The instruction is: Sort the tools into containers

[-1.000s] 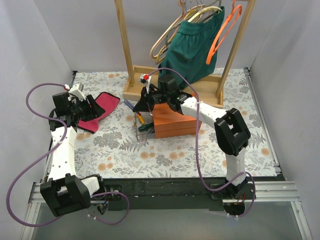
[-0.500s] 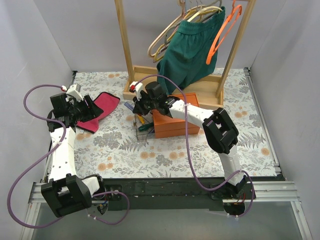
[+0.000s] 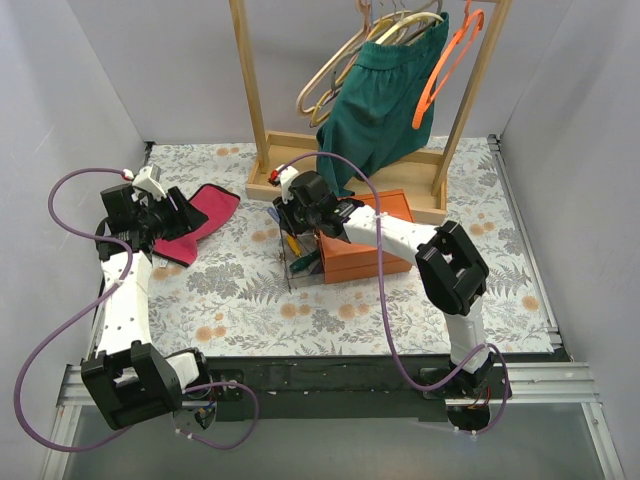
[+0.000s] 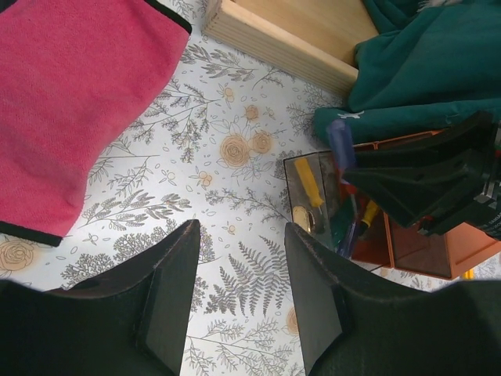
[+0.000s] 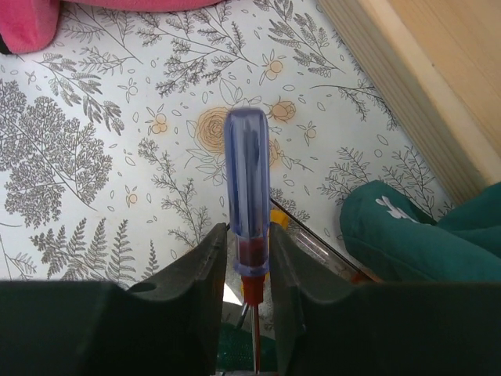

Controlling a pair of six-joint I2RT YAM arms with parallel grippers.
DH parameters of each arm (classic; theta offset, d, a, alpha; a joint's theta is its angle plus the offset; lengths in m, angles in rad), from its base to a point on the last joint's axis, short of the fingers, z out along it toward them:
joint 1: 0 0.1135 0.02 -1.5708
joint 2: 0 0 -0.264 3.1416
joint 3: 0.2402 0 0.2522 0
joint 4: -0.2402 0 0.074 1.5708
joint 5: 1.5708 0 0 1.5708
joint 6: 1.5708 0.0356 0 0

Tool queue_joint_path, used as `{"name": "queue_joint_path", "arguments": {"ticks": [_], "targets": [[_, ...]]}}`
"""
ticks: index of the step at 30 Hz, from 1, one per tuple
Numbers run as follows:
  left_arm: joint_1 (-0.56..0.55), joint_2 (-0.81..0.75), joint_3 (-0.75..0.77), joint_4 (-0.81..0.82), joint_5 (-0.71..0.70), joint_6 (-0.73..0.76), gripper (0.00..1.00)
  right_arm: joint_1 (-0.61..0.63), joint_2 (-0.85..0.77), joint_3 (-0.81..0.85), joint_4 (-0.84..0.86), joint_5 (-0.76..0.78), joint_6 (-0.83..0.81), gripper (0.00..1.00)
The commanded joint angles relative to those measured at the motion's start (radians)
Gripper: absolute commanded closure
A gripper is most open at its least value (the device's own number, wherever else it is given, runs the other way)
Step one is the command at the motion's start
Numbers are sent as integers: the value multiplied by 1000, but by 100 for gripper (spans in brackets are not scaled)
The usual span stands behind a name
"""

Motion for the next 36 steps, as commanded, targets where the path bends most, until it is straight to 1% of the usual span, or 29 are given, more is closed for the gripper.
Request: {"name": "queue_joint_path", "arguments": {"ticks": [1, 3, 4, 6, 9, 12, 13, 15, 16, 18, 19, 20, 21, 22, 23, 24, 25, 26, 27, 28, 29, 30, 31, 32, 33, 34, 36], "targets": [[6, -11, -13, 41, 27, -14, 53, 8, -39, 5, -70, 38, 102, 63], [6, -11, -16, 39, 29, -16, 53, 11, -38, 21, -86, 39, 117, 64], [4, -11, -18, 39, 29, -16, 53, 11, -37, 34, -94, 48, 122, 68], [6, -13, -18, 39, 27, -13, 53, 12, -41, 38, -109, 56, 137, 71], [6, -11, -19, 39, 27, -10, 53, 12, -59, 28, -125, 45, 140, 71], [6, 3, -26, 48, 45, -7, 53, 12, -88, 9, -105, -20, 113, 70], [6, 7, -27, 51, 51, -4, 53, 12, -102, 5, -85, -69, 79, 69], [4, 21, -27, 67, 61, -10, 53, 11, -120, 10, -68, -119, 45, 69], [6, 27, -24, 67, 64, -20, 53, 9, -154, 5, -53, -205, 1, 68], [4, 49, -9, 77, 90, -24, 52, 5, -204, -22, 4, -313, -45, 66], [3, 56, -6, 81, 94, -27, 52, 3, -255, -22, -1, -453, -100, 63], [3, 66, 5, 84, 99, -28, 52, -3, -284, -21, -57, -500, -196, 62], [1, 81, 10, 90, 128, -27, 51, -6, -350, -42, -86, -548, -248, 59], [-2, 90, 17, 91, 133, -24, 51, -26, -387, -60, -126, -568, -329, 58], [-16, 99, 29, 100, 118, -28, 51, -40, -427, -86, -184, -573, -358, 56], [-22, 121, 36, 101, 116, -30, 50, -53, -511, -155, -215, -515, -372, 42], [-28, 130, 43, 101, 128, -27, 49, -93, -551, -185, -249, -483, -387, 40], [-37, 139, 59, 101, 142, -21, 45, -124, -592, -221, -308, -461, -416, 39], [-39, 150, 62, 102, 178, -19, 43, -159, -679, -299, -317, -385, -412, 39], [-45, 164, 68, 101, 183, -17, 42, -244, -726, -348, -317, -326, -388, 36], [-54, 170, 69, 108, 188, -25, 41, -294, -770, -388, -317, -265, -339, 34], [-59, 175, 71, 114, 188, -31, 40, -343, -850, -465, -312, -111, -311, 33], [-60, 181, 69, 122, 182, -39, 40, -436, -884, -493, -324, -17, -284, 32], [-65, 184, 69, 136, 174, -46, 40, -489, -907, -517, -338, 67, -259, 30], [-65, 188, 66, 140, 167, -62, 40, -542, -933, -537, -399, 132, -231, 30], [-65, 191, 68, 145, 154, -68, 40, -646, -933, -562, -433, 143, -221, 30], [-65, 207, 76, 145, 148, -70, 40, -733, -911, -588, -499, 139, -185, 32]]}}
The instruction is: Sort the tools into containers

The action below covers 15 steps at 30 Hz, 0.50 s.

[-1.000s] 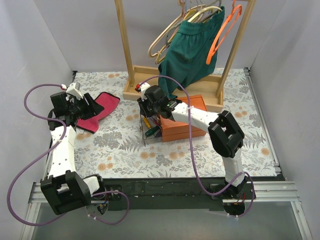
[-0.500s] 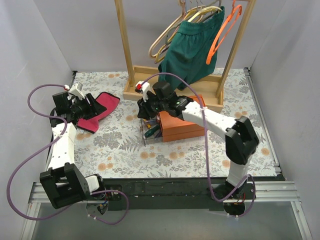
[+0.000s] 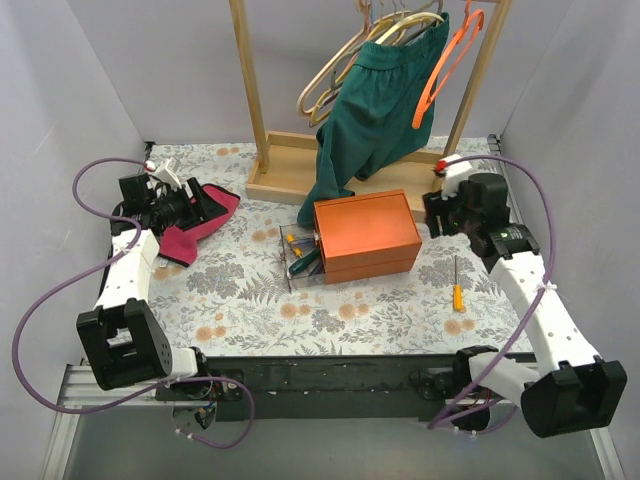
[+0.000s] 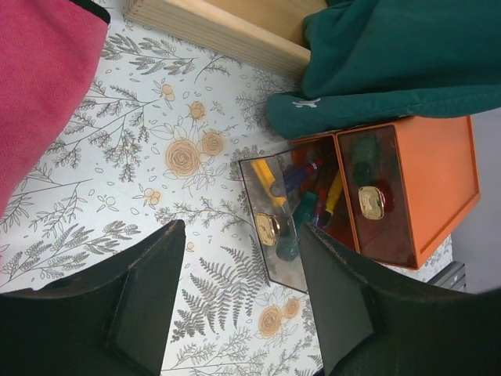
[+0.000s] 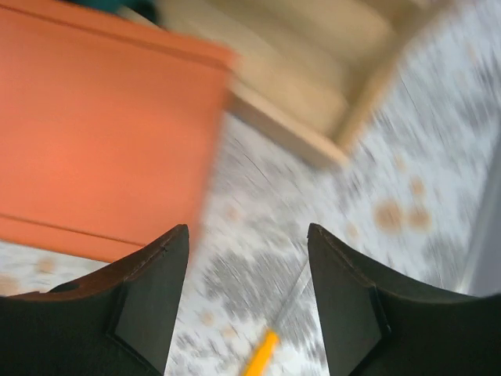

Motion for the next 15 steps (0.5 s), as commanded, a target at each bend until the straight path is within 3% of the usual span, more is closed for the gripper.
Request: {"name": "queue_joint_path", "arguments": {"ticks": [1, 5, 15], "targets": [[-2, 14, 46, 31, -3, -22, 40, -216, 33, -71, -214, 190, 94, 33], [0, 28, 55, 16, -9, -16, 40, -265, 93, -183, -228, 201, 118, 36], [-2, -15, 19, -6, -53, 10, 41, -304, 340, -183, -225, 123, 125, 40]]}}
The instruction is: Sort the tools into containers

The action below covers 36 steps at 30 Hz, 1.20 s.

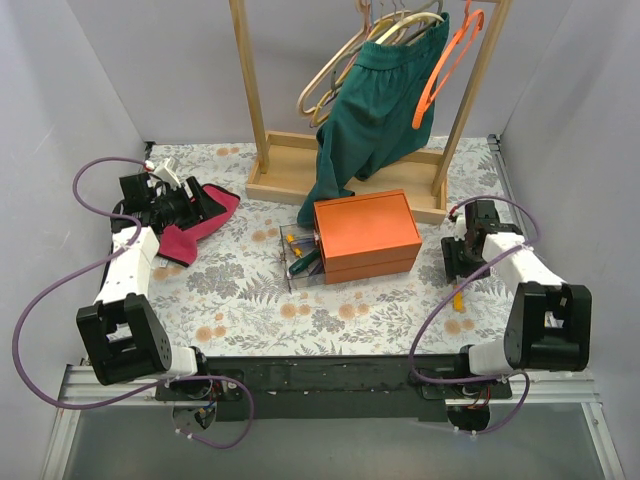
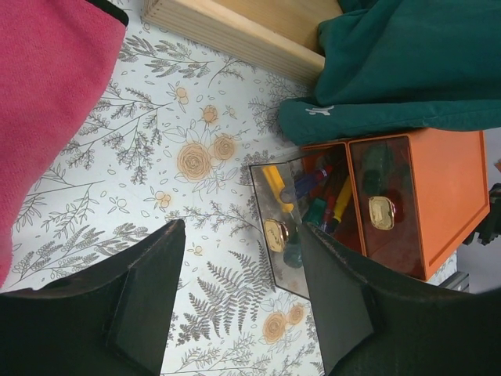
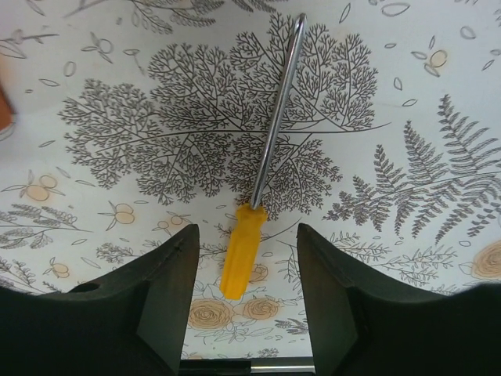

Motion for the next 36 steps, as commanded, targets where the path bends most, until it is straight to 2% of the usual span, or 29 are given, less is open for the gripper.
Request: {"name": "queue_joint_path", "arguments": {"ticks": [1, 8, 10, 11, 13, 15, 17, 20, 22, 25, 28, 29, 32, 34, 36], "targets": [[-1, -55, 2, -12, -27, 24, 41, -27, 58, 5, 11, -32, 14, 41], [11, -53, 13, -27, -52, 47, 40, -36, 142, 0, 18, -71, 2, 47], [14, -50, 19, -28, -53, 45, 40, -36, 177, 0, 20, -71, -1, 54], [17, -47, 20, -30, -53, 45, 40, -39, 193, 0, 20, -71, -1, 61], [18, -44, 28, -33, -53, 48, 40, -53, 206, 5, 9, -71, -6, 66], [19, -39, 33, -33, -58, 51, 40, -73, 211, 18, -3, -108, -10, 77], [19, -35, 36, -25, -56, 48, 40, -90, 188, 37, -29, -127, -15, 90], [18, -24, 42, -10, -44, 35, 40, -108, 113, 74, -92, -165, -21, 98], [18, -7, 46, -1, -38, 30, 40, -108, 49, 123, -121, -211, -32, 99], [18, 23, 72, 2, -26, 21, 40, -105, -129, 161, -121, -324, -55, 99], [16, 56, 108, 11, -13, -1, 41, -101, -316, 173, -82, -543, -75, 99], [16, 63, 124, 16, -7, -7, 41, -92, -405, 167, -60, -658, -70, 99], [16, 74, 141, 40, 13, -28, 41, -13, -479, 176, -65, -795, -52, 99], [16, 70, 141, 62, 7, -39, 41, 92, -479, 198, -57, -840, -64, 99], [16, 57, 137, 70, -9, -53, 40, 252, -478, 210, -33, -820, -117, 99]]}}
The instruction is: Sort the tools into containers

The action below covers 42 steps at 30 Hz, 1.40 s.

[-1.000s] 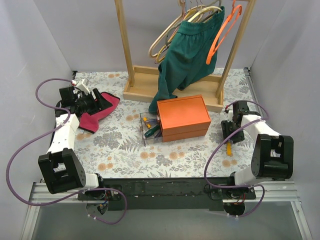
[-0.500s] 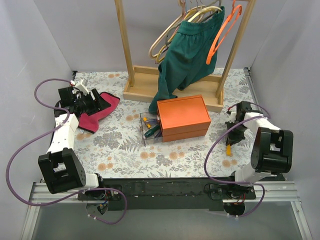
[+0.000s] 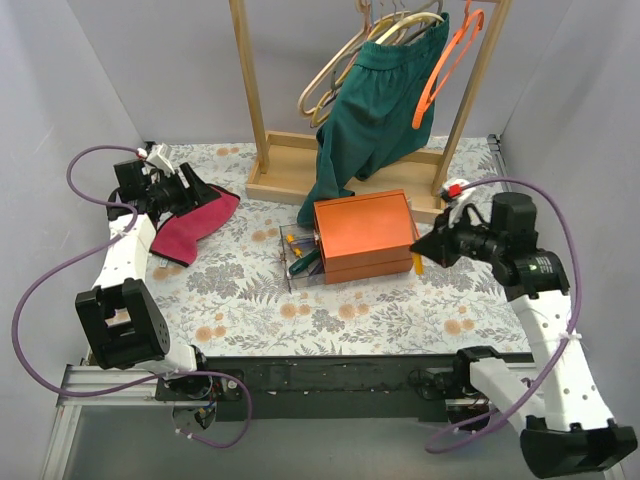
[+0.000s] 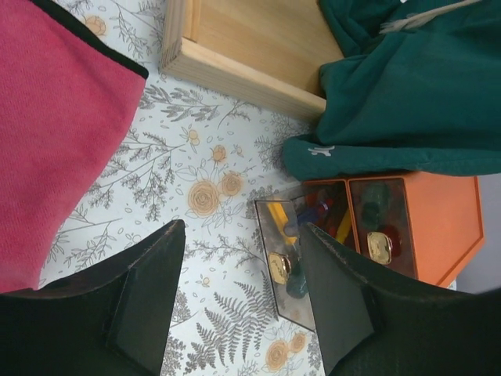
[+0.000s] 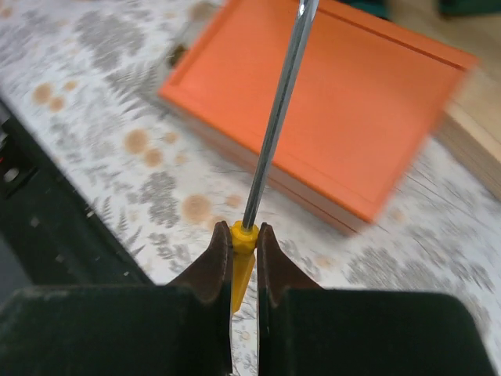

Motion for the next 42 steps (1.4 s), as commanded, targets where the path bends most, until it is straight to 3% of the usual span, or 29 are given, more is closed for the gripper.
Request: {"name": "queue_joint_path", "arguments": {"ticks": [1, 2, 11, 18, 22, 30, 34, 37, 42], "targets": [[2, -36, 27, 56, 2, -31, 40, 243, 45, 25, 52, -129, -84, 99], [0, -54, 20, 59, 2, -31, 40, 340, 61, 28, 70, -115, -97, 99], [2, -160, -72, 59, 2, -16, 40, 721, 430, 243, 346, 34, -166, 99], [10, -267, -125, 22, -16, 18, 40, 786, 769, 428, 363, 206, 26, 99], [17, -300, -136, 5, -22, 27, 40, 788, 846, 439, 397, 379, 81, 99], [23, -309, -128, -13, -27, 38, 40, 795, 969, 485, 373, 525, 139, 99], [25, -301, -122, -13, -22, 39, 39, 803, 1000, 504, 344, 582, 182, 67], [25, -278, -109, -12, -10, 42, 39, 803, 986, 507, 321, 582, 176, 55], [23, -220, -93, -4, 16, 29, 40, 803, 906, 470, 293, 582, 176, 52]]}}
